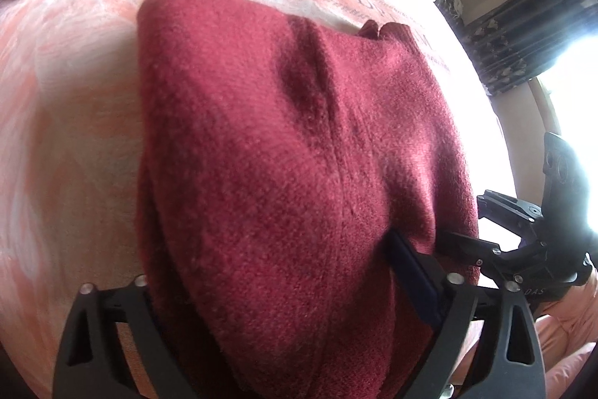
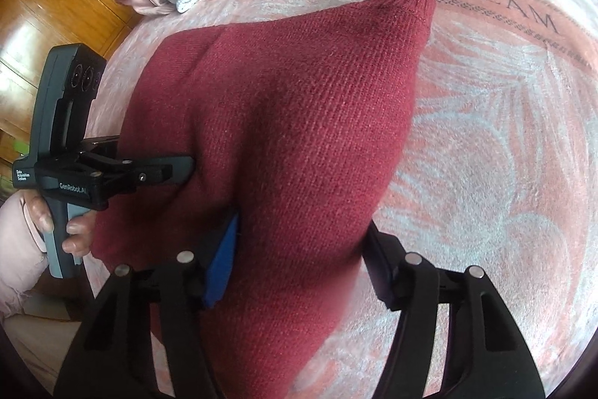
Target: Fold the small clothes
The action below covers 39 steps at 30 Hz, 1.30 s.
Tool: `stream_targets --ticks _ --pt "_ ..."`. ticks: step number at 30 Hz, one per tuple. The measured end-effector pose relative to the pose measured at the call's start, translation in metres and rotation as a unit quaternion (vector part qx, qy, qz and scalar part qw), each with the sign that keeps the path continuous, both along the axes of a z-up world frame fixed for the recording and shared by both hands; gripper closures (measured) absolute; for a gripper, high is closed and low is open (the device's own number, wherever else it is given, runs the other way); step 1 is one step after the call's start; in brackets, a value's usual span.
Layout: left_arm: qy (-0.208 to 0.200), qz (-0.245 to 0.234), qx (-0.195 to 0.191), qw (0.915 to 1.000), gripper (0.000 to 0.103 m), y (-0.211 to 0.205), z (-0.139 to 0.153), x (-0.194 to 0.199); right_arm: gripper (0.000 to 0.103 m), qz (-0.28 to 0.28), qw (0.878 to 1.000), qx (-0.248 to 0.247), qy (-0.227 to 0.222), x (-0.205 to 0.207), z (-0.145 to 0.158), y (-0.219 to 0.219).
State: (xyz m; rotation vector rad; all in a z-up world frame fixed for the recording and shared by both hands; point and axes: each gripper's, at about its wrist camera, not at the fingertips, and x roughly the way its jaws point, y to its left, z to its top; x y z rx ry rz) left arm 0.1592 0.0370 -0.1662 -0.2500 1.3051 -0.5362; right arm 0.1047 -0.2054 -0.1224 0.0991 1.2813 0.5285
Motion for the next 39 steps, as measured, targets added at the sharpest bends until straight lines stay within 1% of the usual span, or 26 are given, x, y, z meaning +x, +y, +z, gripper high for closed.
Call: stream_targets --ticks 2,5,11,14,15,17,18,19,20,22,25,28,30,31,32,34,35,36,39 --pt "-0.003 -0.003 -0.012 0.9999 0.033 -0.002 0.004 -0.001 0.046 0.000 1.000 0.004 0.001 0.000 0.000 -0.002" --pt "0.004 -0.005 -0.030 0.9995 0.045 -0.004 0.005 0.000 0.047 0.002 1.000 0.006 0.000 0.000 0.000 -0.003" --pt "0.001 -0.003 -0.052 0.9987 0.054 -0.002 0.007 -0.002 0.052 -0.002 1.000 0.020 0.006 -0.002 0.002 -0.009" --pt "-0.006 -0.002 -0.051 0.9987 0.055 -0.003 0.009 -0.003 0.053 -0.005 1.000 0.026 0.013 -0.001 0.002 -0.010" --pt "-0.005 -0.003 -0.051 0.9987 0.054 -0.002 0.009 -0.003 0.053 -0.007 0.999 0.027 0.014 -0.001 0.002 -0.010" --pt "0.010 0.002 -0.054 0.9985 0.050 0.001 0.006 0.000 0.052 -0.004 1.000 0.024 0.012 -0.001 0.003 -0.009" --pt "0.009 -0.001 -0.050 0.9987 0.048 0.000 0.007 0.002 0.052 -0.003 1.000 0.022 0.011 -0.002 0.004 -0.008" --pt "0.005 -0.007 -0.040 0.9992 0.042 0.002 0.008 0.001 0.052 -0.002 1.000 0.021 0.012 -0.002 0.004 -0.008" --pt "0.003 -0.010 -0.027 0.9996 0.034 0.001 0.008 0.001 0.051 -0.001 1.000 0.023 0.014 -0.002 0.004 -0.008" --pt "0.006 -0.007 -0.015 0.9998 0.026 0.001 0.008 0.003 0.051 -0.004 0.999 0.028 0.020 -0.001 0.003 -0.010" --pt "0.014 -0.014 -0.030 0.9993 0.021 0.003 0.002 0.007 0.050 -0.002 0.999 0.029 0.020 -0.001 0.002 -0.009" --pt "0.029 -0.017 -0.060 0.9976 0.016 0.005 -0.004 0.014 0.046 -0.005 0.999 0.032 0.025 0.001 0.000 -0.009" --pt "0.029 -0.025 -0.060 0.9975 0.017 0.003 -0.005 0.014 0.044 -0.007 0.999 0.038 0.033 0.003 -0.003 -0.011" --pt "0.025 -0.028 -0.054 0.9978 0.024 0.002 -0.004 0.013 0.043 -0.009 0.998 0.044 0.039 0.004 -0.004 -0.012" --pt "0.023 -0.029 -0.061 0.9975 0.035 0.003 -0.003 0.012 0.044 -0.011 0.998 0.049 0.045 0.005 -0.006 -0.013" --pt "0.037 -0.014 -0.093 0.9949 0.050 0.006 -0.005 0.011 0.049 -0.014 0.997 0.062 0.052 0.005 -0.006 -0.017" --pt "0.035 -0.008 -0.097 0.9946 0.052 0.007 -0.004 0.009 0.052 -0.017 0.996 0.070 0.057 0.005 -0.006 -0.019" --pt "0.027 -0.008 -0.091 0.9955 0.053 0.005 -0.001 0.007 0.056 -0.020 0.995 0.079 0.063 0.006 -0.005 -0.022" --pt "0.008 -0.009 -0.074 0.9972 0.055 -0.004 0.010 0.000 0.063 -0.030 0.990 0.106 0.084 0.008 -0.003 -0.033"
